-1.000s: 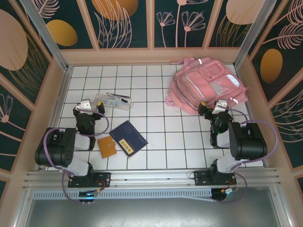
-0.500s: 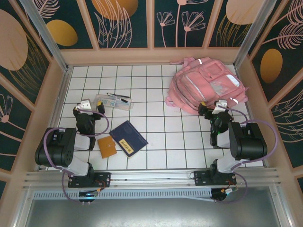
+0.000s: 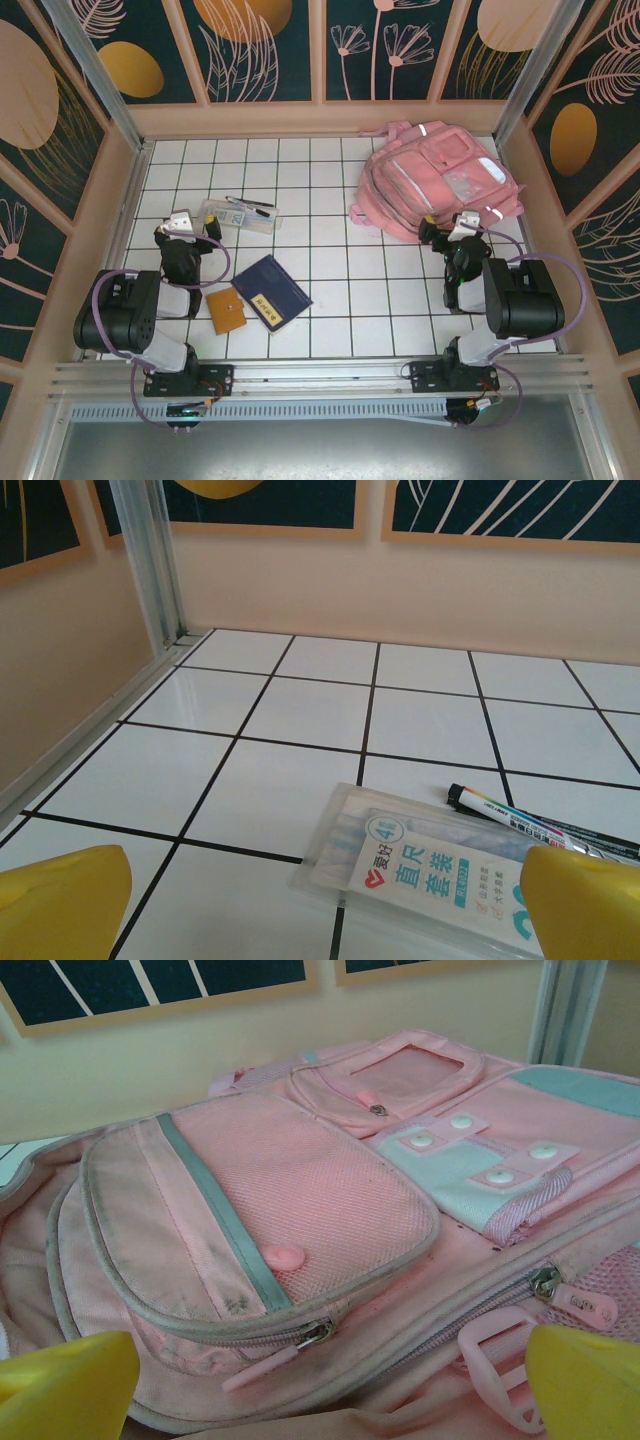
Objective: Pack books, pencil case, and school supplies into a backpack
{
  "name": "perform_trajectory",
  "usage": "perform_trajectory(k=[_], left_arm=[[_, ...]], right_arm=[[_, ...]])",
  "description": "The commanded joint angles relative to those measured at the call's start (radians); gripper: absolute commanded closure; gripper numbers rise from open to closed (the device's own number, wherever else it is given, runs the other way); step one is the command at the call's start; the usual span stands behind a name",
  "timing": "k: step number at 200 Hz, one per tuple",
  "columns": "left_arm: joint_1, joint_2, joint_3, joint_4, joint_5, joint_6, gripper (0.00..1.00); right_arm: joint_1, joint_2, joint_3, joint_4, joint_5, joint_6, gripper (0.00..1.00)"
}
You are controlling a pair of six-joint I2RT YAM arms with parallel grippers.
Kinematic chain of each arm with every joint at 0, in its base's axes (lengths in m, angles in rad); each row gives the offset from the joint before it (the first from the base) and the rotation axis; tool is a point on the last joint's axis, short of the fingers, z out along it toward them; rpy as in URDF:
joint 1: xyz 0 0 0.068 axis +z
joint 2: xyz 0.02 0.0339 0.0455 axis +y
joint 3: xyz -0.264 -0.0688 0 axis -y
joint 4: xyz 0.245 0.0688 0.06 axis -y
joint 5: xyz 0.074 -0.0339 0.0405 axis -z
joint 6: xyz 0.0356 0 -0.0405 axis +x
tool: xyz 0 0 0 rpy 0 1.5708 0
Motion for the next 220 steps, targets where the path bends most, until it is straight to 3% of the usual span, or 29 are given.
perform_trajectory(k=[1,14,31,51,64,81,100,125,158,204,220], left_arm=[[0.005,-0.038,0.012,0.023,-0.051,-0.011,0.01],[0.004,-0.132,0.046,-0.126,-0.110,-0.037,0.01],[0.005,-0.279,0.195,-0.568,-0.156,-0.108,0.01],[0.004,-0.394,0.314,-0.885,-0.133,-0.175,0.01],[0.005,-0.468,0.357,-1.028,-0.119,-0.274,0.01],[0.005,-0.564,0.392,-1.194,-0.019,-0.329,0.01],[0.005,-0.653,0.365,-1.224,0.125,-0.340,0.01],[0.005,-0.643,0.385,-1.310,0.398,-0.352,0.01],[0.003,-0.618,0.364,-1.400,0.521,-0.395,0.01],[-0.004,-0.624,0.371,-1.524,0.596,-0.412,0.01],[-0.015,-0.610,0.387,-1.571,0.636,-0.403,0.01]], right_arm=[[0.000,-0.012,0.026,0.018,0.015,0.010,0.01],[0.001,-0.119,0.063,-0.141,0.038,0.019,0.01],[0.001,-0.256,0.196,-0.490,0.092,0.073,0.01],[-0.001,-0.348,0.269,-0.635,0.107,0.181,0.01],[-0.008,-0.394,0.295,-0.701,0.057,0.283,0.01],[-0.029,-0.436,0.309,-0.752,-0.145,0.411,0.01],[-0.007,-0.418,0.376,-0.886,-0.277,0.441,0.05],[0.171,-0.330,0.494,-1.118,-0.130,0.305,0.20],[0.338,-0.088,0.703,-1.329,-0.029,0.137,0.24],[0.331,0.226,0.990,-1.469,0.043,0.039,0.27],[0.331,0.300,1.063,-1.517,0.007,0.013,0.33]])
